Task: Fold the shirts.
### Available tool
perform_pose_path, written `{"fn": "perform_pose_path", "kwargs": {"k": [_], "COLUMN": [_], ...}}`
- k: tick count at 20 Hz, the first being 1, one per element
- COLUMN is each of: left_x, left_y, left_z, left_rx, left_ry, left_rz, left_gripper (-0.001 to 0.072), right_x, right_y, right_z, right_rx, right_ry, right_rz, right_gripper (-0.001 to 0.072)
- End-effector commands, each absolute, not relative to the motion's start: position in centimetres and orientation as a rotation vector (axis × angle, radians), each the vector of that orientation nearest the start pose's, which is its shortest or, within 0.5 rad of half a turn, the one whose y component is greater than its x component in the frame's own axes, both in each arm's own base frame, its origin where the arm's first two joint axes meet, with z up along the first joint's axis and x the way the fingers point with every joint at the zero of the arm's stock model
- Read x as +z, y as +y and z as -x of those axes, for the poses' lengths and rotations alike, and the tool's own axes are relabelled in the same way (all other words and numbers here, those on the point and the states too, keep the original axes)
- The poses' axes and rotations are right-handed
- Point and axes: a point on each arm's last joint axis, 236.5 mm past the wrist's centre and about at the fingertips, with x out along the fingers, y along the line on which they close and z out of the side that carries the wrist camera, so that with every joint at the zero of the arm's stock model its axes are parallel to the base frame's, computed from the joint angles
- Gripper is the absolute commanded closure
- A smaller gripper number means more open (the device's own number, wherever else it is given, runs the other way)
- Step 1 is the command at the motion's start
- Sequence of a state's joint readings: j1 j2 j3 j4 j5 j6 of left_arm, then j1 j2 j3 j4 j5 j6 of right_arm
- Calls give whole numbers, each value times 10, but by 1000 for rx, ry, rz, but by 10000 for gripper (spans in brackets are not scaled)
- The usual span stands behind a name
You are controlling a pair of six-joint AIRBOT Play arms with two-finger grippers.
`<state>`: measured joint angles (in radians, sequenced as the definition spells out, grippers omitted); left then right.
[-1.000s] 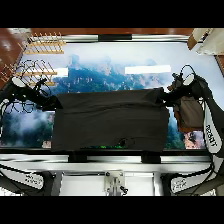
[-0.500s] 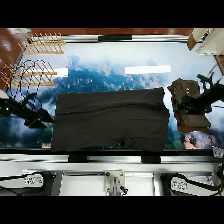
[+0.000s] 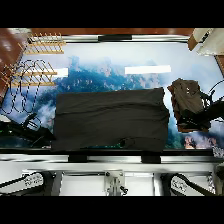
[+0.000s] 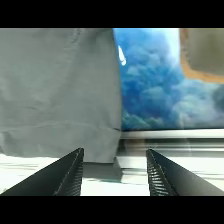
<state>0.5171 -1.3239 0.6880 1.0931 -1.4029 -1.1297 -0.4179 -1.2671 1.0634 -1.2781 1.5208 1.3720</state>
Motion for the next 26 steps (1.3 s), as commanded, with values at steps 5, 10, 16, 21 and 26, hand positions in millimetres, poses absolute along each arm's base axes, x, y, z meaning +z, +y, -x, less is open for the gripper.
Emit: {"fn": "perform_pose_path", "kwargs": {"k": [5,10,16,21,26], "left_x": [-116,-118,-113,-113,-111], "left_y": [-30,-41,-46,-46,-48], "left_z": [-199,-200,-196,-196,-199], "left_rx": [-269,-264,-302,-301,-305], "left_ry": [1716,1731,1744,1744,1735], "left_rz": [723,707,714,714,730], "left_gripper": [135,669,669,669,669], "right_x": [-14,-49,-85,-101,-106], "right_y": [-46,-8,18,33,39], "right_z": [-274,-231,-185,-177,-182], "right_rx": [65,195,244,231,219], "right_ry": [1606,1728,1830,1820,1781], "right_rz": [-469,-564,-625,-705,-744], "right_gripper": [204,88,92,94,159]}}
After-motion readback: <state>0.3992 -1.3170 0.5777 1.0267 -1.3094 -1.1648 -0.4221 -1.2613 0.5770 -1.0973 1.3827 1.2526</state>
